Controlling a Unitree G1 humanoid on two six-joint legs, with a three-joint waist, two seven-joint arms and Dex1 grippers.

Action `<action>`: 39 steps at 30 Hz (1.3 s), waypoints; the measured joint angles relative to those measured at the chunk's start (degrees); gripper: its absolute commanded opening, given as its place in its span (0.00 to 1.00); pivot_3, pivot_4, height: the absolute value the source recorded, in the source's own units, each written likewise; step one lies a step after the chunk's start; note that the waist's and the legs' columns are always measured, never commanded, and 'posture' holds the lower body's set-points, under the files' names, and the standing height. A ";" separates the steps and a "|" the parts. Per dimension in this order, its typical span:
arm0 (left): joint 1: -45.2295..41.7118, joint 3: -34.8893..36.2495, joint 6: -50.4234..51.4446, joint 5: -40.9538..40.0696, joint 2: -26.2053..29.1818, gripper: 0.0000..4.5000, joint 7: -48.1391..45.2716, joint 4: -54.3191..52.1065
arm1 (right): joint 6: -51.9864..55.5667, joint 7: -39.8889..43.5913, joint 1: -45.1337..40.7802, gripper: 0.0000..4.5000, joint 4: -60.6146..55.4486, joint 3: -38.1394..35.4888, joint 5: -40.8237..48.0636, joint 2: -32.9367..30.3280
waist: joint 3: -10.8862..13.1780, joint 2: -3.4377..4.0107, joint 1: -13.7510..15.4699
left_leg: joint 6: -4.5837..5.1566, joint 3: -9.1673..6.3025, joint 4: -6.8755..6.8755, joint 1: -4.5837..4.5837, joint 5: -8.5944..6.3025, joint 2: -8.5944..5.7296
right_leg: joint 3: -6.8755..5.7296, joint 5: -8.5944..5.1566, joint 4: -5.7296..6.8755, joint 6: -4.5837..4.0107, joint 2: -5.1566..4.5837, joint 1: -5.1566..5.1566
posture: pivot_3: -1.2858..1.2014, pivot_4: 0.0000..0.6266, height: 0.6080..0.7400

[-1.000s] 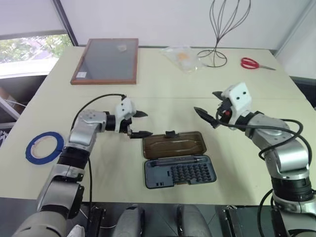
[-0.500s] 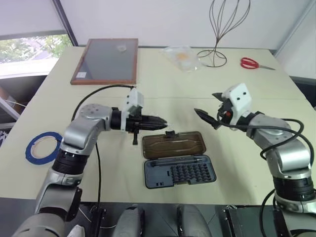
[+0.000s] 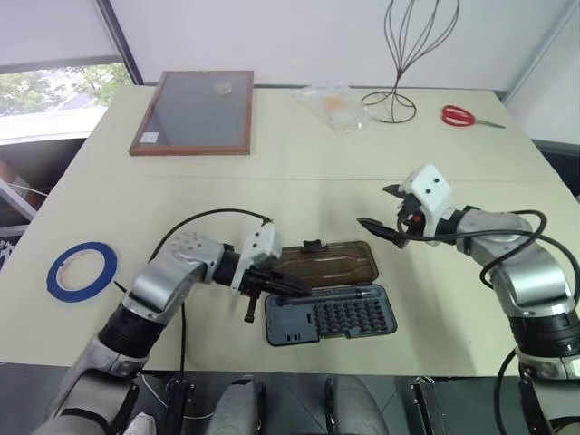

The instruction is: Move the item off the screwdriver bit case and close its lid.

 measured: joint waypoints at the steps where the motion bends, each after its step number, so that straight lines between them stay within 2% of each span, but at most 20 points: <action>1: 0.31 -0.17 -0.28 0.10 -0.38 0.02 0.56 -0.27 | -0.36 0.99 -0.63 1.00 0.64 0.40 -0.02 -0.14 | 0.00 0.00 0.02 | 0.00 0.00 0.00 0.00 0.00 0.00 | 0.00 0.00 0.00 0.00 0.00 0.00 | 0.52 0.24 1.00; 12: 2.82 -5.11 -1.81 3.08 -1.39 0.02 2.70 -1.72 | -5.53 6.99 -6.12 1.00 9.83 4.29 -2.61 -0.48 | 0.00 0.00 0.04 | -0.15 0.02 0.03 0.00 0.09 0.00 | 0.00 0.00 -0.01 0.00 0.00 0.00 | 0.52 0.24 1.00; 16: 2.41 -5.16 -3.04 4.26 -1.29 0.02 2.91 -1.51 | -7.79 7.68 -7.52 1.00 12.85 5.93 -4.16 1.56 | 0.00 0.00 -0.11 | -0.21 0.02 0.03 0.00 0.12 0.01 | 0.00 0.00 0.00 0.00 0.00 -0.01 | 0.52 0.24 1.00; 20: 3.17 -4.01 -2.89 4.59 1.34 0.02 4.21 -2.70 | -9.71 8.09 -8.78 1.00 15.46 7.89 -5.20 4.97 | 0.00 0.01 -0.20 | -0.22 0.02 0.03 0.00 0.12 0.02 | 0.00 0.00 0.02 0.00 0.00 -0.03 | 0.52 0.24 1.00; 23: 6.28 -1.06 -2.41 3.42 4.51 0.02 4.89 -6.87 | -11.67 8.21 -11.17 1.00 18.32 9.17 -6.30 7.51 | 0.00 0.01 -0.29 | -0.22 0.01 0.02 0.00 0.12 0.05 | 0.01 0.00 0.02 0.00 0.00 -0.03 | 0.52 0.24 1.00; 30: 12.73 5.24 0.72 -1.47 7.99 0.02 6.67 -12.04 | -14.57 9.11 -13.33 1.00 21.93 11.12 -7.58 11.15 | 0.01 0.01 0.02 | -0.23 -0.01 0.03 0.00 0.13 0.03 | 0.01 0.00 0.00 0.00 -0.01 -0.01 | 0.52 0.24 1.00; 39: 16.31 2.74 -2.28 1.28 7.63 0.02 8.39 -10.15 | -18.01 11.07 -14.16 1.00 25.11 11.23 -9.68 10.91 | 0.01 0.02 -0.09 | -0.23 0.02 0.03 0.00 0.12 0.02 | 0.01 0.00 0.01 0.00 -0.01 -0.02 | 0.52 0.24 1.00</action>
